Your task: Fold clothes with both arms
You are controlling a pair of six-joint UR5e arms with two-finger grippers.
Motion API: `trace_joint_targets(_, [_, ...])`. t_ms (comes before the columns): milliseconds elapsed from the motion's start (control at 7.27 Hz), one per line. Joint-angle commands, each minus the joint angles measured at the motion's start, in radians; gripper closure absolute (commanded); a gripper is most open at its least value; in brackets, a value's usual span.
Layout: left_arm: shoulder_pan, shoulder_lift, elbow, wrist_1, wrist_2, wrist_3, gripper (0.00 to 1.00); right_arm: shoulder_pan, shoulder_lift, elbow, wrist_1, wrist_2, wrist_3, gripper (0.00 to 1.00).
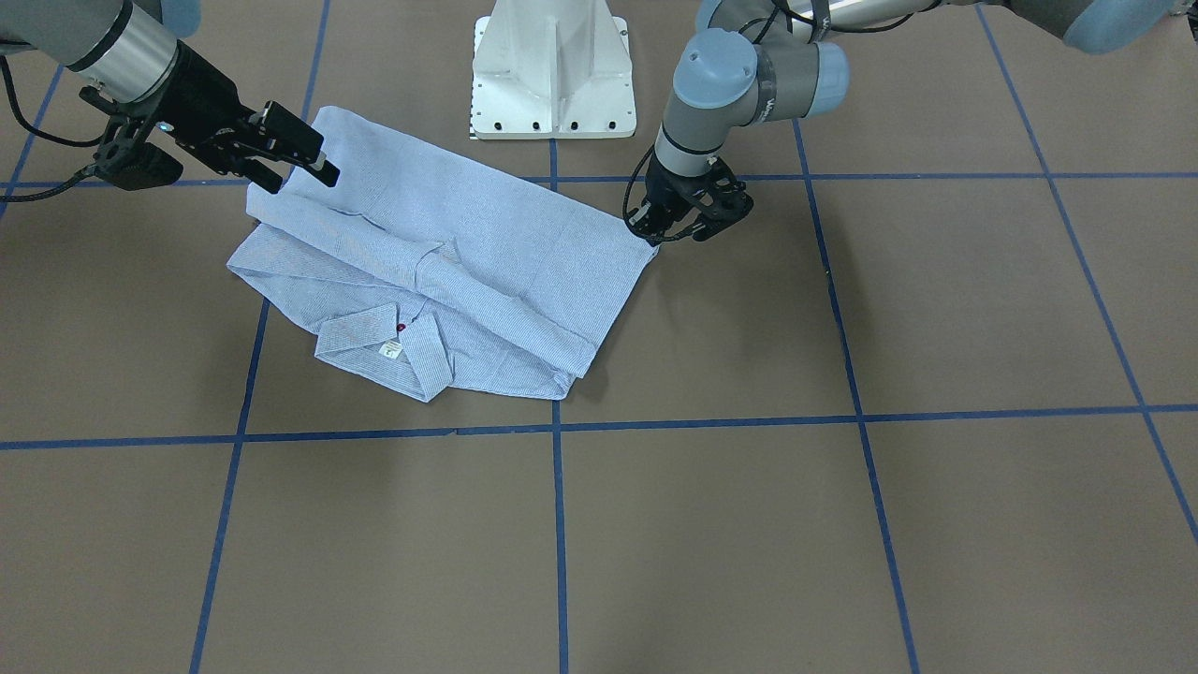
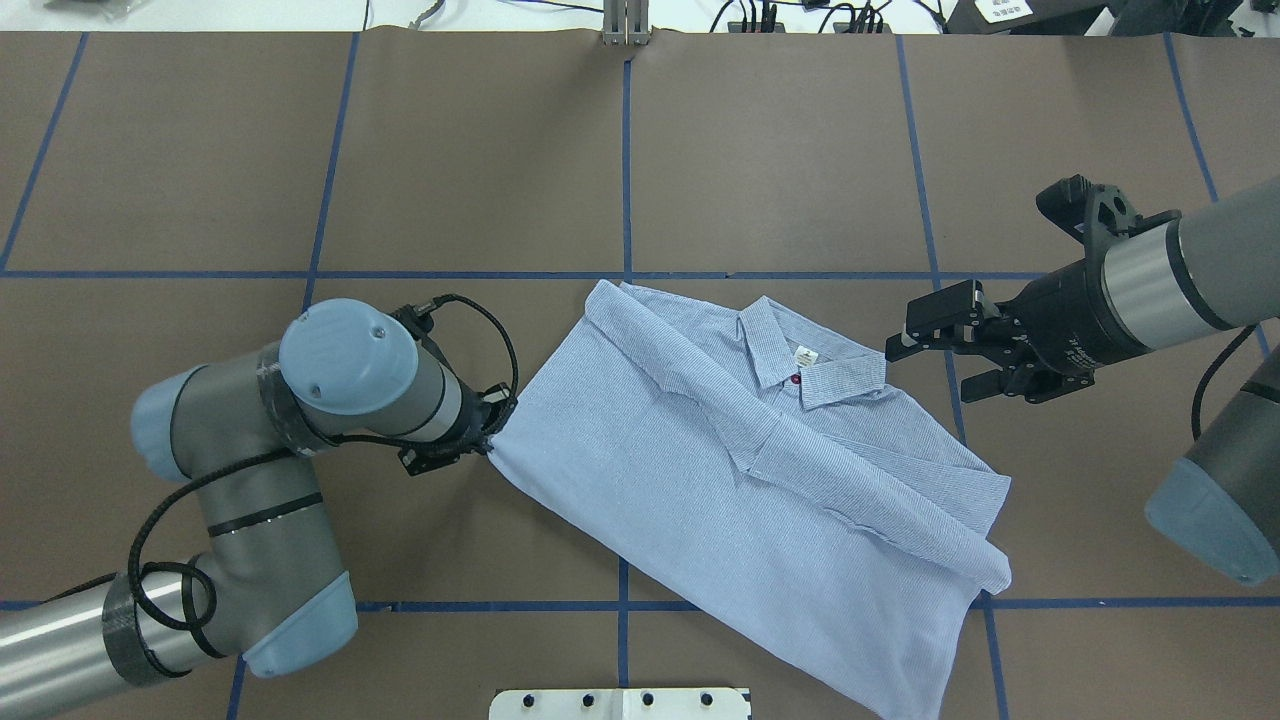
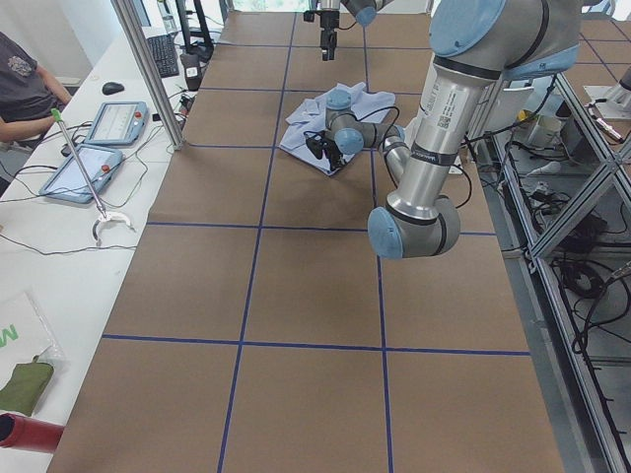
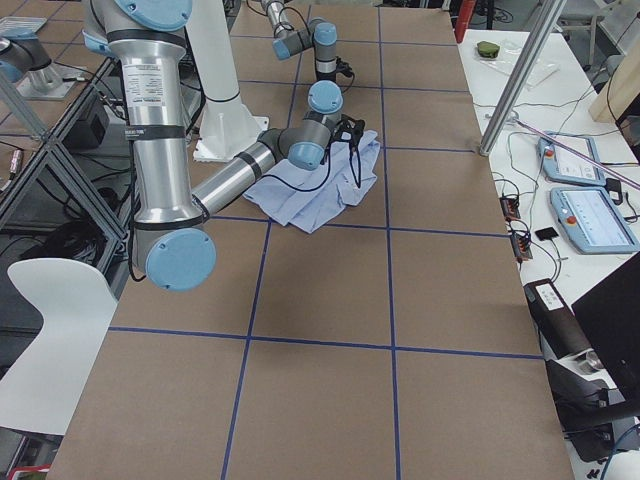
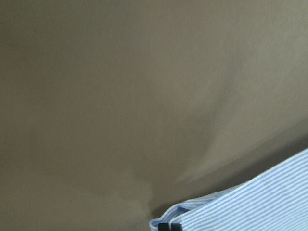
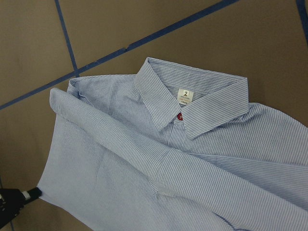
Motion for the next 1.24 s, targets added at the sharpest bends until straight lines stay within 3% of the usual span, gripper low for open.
trace_joint_targets(0, [-0.098,-0.029,0.003,-0.003,-0.003,0.135,1.00,0.017,0.001,-0.002,0.000,0.000,0.000,0.00])
trace_joint_targets(275, [-0.158,-0.135,0.135,-0.093,0.000,0.211,1.00,0.029,0.001,-0.012,0.000,-0.006,-0.014,0.00])
trace_joint_targets(688, [-0.227,-0.298,0.520,-0.424,0.067,0.337,1.00,0.031,0.000,-0.009,0.000,-0.062,-0.017,0.00])
trace_joint_targets(963, [-0.271,-0.367,0.663,-0.535,0.070,0.408,1.00,0.025,0.001,-0.012,0.000,-0.093,-0.017,0.00])
trace_joint_targets(1100, [-0.278,-0.376,0.747,-0.651,0.120,0.426,1.00,0.019,0.004,-0.011,0.002,-0.113,-0.017,0.00])
